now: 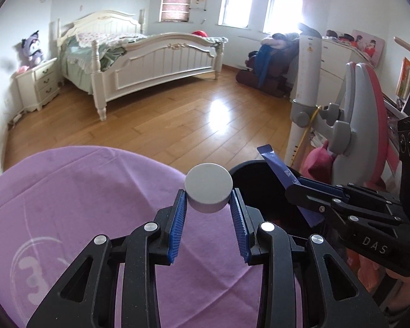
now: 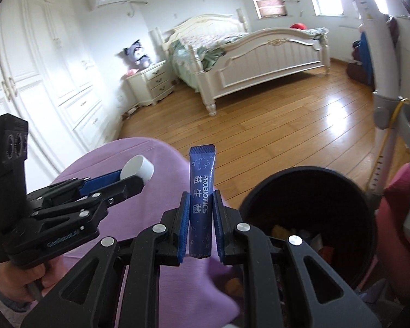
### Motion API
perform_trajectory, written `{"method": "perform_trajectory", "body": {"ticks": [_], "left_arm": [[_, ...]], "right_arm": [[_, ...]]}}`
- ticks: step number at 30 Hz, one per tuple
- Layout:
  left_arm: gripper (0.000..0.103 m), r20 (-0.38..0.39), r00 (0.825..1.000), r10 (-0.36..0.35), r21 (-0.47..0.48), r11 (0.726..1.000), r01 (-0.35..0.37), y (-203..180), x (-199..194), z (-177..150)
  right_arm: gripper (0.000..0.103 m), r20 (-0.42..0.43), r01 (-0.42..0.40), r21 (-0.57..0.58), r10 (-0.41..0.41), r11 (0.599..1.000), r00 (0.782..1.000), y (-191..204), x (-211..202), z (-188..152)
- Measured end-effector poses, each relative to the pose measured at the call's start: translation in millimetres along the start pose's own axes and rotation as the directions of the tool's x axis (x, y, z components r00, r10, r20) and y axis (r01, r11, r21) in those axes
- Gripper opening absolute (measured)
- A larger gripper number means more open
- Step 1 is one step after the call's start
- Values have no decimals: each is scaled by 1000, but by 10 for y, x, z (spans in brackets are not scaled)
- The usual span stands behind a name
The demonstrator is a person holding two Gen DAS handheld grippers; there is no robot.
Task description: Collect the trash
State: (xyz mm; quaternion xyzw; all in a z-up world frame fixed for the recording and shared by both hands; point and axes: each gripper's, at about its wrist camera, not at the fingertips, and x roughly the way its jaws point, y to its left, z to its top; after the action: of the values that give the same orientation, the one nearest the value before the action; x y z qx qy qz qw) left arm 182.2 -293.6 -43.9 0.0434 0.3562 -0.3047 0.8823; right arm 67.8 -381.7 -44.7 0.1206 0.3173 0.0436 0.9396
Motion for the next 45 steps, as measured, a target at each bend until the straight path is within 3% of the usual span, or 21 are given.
{"method": "perform_trajectory", "body": {"ticks": [10,22,38,40,42,45], "left_arm": [[34,-46,995,-85,21,996,86,-499,502,148],[34,-91,986,-141,38,989,145,-858,851,246],[37,-113,983,-142,76,986,151,-1103,1097,379],[56,-106,985,-136,79,986,145,-1096,1083,384],[62,-90,987,-135,71,987,142,-1084,1058,394],[62,-91,983,-157,49,986,162,-1034,1026,397]], "right_arm": [[17,1,147,28,-147,989,989,-521,53,-10],[18,-27,195,88,-193,977,981,-960,124,-96],[21,-42,251,110,-247,962,968,-1208,111,-150],[34,-41,259,118,-255,959,966,-1223,89,-148],[64,-11,250,134,-251,959,968,-1235,32,-148],[66,-3,258,113,-259,960,966,-1171,-2,-141]]}}
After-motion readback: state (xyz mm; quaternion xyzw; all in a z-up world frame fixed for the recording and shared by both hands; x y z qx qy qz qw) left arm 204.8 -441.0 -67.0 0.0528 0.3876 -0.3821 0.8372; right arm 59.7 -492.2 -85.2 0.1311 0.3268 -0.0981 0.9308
